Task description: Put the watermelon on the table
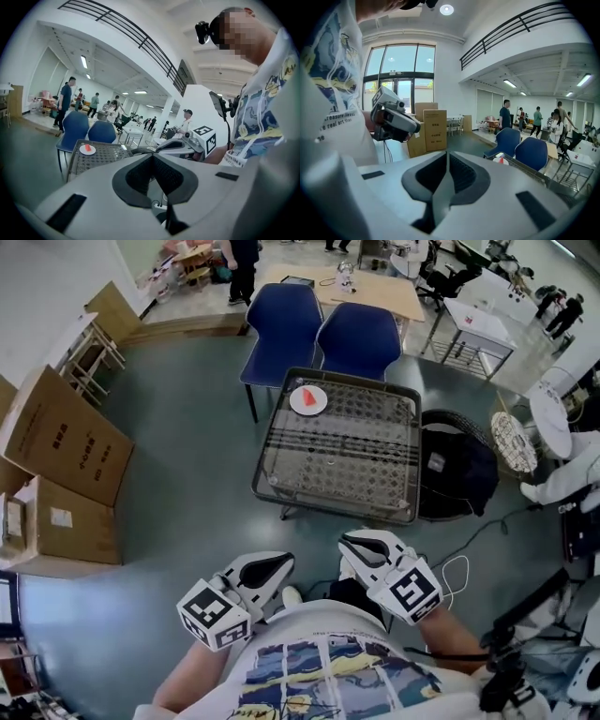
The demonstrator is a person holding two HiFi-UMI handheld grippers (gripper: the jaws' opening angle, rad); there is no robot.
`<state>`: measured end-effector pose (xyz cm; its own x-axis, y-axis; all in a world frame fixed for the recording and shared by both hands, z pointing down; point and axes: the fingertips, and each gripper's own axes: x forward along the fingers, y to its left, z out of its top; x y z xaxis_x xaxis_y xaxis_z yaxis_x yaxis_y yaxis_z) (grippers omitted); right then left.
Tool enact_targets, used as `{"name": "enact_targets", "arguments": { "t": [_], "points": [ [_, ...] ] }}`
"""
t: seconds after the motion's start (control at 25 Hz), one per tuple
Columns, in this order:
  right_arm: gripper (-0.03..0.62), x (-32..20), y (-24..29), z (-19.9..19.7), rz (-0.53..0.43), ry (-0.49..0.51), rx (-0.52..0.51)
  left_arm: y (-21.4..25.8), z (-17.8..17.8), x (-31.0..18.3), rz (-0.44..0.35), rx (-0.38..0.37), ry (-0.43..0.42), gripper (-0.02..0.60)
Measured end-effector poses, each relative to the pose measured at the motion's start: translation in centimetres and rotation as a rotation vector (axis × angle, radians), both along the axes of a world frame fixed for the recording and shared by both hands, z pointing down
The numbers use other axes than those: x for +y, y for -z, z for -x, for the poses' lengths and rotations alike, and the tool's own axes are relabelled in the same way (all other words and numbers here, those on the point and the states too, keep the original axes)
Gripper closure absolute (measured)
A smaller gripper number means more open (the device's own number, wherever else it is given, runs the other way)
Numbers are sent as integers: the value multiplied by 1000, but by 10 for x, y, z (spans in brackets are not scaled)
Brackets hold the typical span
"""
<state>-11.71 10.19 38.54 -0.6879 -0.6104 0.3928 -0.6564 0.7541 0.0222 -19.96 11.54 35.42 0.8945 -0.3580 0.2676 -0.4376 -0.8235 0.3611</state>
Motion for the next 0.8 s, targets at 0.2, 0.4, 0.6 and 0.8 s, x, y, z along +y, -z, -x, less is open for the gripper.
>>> {"name": "enact_targets", "arguments": {
  "t": [0.2,0.4,0.6,0.8],
  "points": [
    [568,18,6,24,-18,-6,-14,3,13,14,7,9,-32,572],
    [571,29,15,44,-52,4,-1,2,26,22,1,2,-47,572],
    [571,32,19,49,-68,1,7,-3,25,24,12,-2,-54,572],
    [572,37,15,56,-51,-7,-3,-5,29,27,15,8,-60,572]
  ]
}}
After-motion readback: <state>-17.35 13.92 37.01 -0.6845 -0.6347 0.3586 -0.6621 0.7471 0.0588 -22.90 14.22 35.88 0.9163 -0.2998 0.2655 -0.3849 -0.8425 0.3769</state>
